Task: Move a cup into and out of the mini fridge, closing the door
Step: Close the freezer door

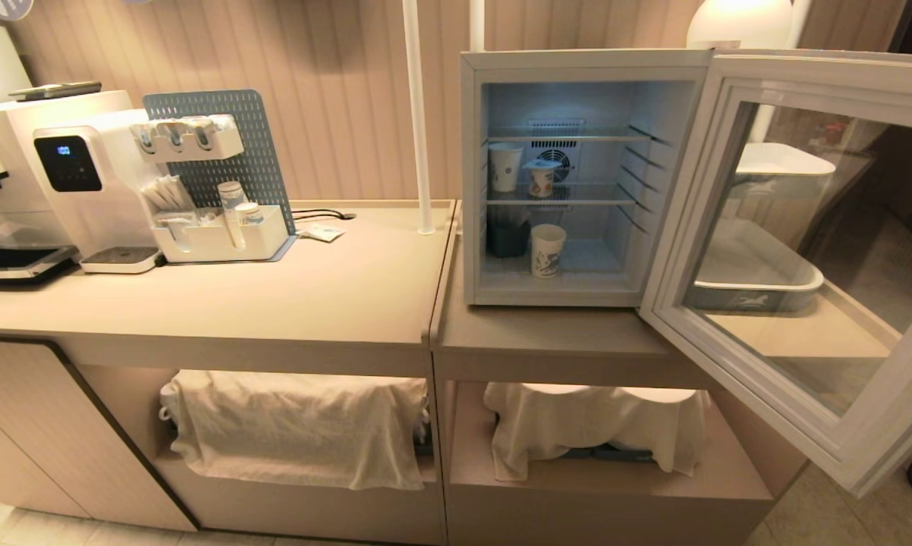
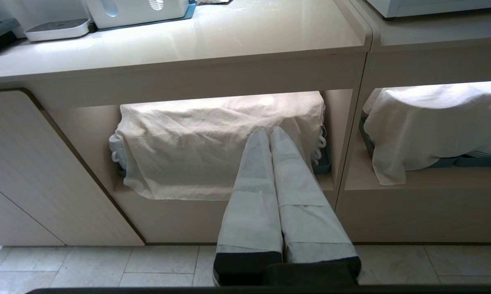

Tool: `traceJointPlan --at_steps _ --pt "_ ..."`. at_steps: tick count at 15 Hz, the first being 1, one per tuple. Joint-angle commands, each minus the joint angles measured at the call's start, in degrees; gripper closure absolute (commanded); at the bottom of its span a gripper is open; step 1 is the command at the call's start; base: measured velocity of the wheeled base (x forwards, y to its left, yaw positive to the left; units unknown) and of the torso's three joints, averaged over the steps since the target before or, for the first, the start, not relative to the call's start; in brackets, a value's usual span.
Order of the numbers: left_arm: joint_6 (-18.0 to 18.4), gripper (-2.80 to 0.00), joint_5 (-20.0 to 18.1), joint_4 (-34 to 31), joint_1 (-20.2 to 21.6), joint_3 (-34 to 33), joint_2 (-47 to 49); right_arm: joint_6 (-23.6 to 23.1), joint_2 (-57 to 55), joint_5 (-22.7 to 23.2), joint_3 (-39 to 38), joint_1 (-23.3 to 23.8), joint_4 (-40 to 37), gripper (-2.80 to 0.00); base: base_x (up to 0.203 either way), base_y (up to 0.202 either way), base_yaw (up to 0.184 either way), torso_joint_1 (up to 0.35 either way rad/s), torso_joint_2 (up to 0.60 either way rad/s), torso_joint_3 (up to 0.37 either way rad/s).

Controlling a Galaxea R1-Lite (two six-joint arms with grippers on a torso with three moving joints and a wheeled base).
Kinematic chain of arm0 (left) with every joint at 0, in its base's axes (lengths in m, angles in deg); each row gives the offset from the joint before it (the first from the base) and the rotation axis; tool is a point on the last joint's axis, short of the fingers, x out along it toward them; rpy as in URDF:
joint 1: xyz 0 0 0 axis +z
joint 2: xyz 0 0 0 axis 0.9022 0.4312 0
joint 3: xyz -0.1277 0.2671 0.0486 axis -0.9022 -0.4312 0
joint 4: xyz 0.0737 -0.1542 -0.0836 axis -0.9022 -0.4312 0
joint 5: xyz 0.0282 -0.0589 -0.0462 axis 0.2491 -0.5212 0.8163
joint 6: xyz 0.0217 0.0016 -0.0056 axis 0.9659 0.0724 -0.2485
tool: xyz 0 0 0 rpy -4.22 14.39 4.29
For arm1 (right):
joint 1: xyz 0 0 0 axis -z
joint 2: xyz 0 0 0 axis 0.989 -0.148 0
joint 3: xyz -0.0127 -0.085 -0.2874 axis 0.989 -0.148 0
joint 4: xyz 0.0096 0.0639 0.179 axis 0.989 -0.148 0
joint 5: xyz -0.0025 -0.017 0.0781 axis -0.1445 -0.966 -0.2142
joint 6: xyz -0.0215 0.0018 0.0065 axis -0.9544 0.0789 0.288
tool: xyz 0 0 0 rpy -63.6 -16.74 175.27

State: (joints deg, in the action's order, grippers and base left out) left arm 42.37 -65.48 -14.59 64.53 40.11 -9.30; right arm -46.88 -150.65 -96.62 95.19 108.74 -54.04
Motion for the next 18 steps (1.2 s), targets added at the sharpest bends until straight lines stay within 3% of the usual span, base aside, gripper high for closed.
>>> traceJointPlan --at_steps 1,18 --pt "0.04 0.0 -0.09 0.0 0.01 0.0 -0.02 -0.02 0.56 -0.06 -0.25 -0.82 0.05 0.0 0.0 0.0 0.0 0.0 0.0 0.0" --pt "0.04 0.0 0.0 0.0 0.01 0.0 -0.02 2.98 1.57 2.65 -0.14 -13.83 0.04 0.0 0.0 0.0 0.0 0.0 0.0 0.0"
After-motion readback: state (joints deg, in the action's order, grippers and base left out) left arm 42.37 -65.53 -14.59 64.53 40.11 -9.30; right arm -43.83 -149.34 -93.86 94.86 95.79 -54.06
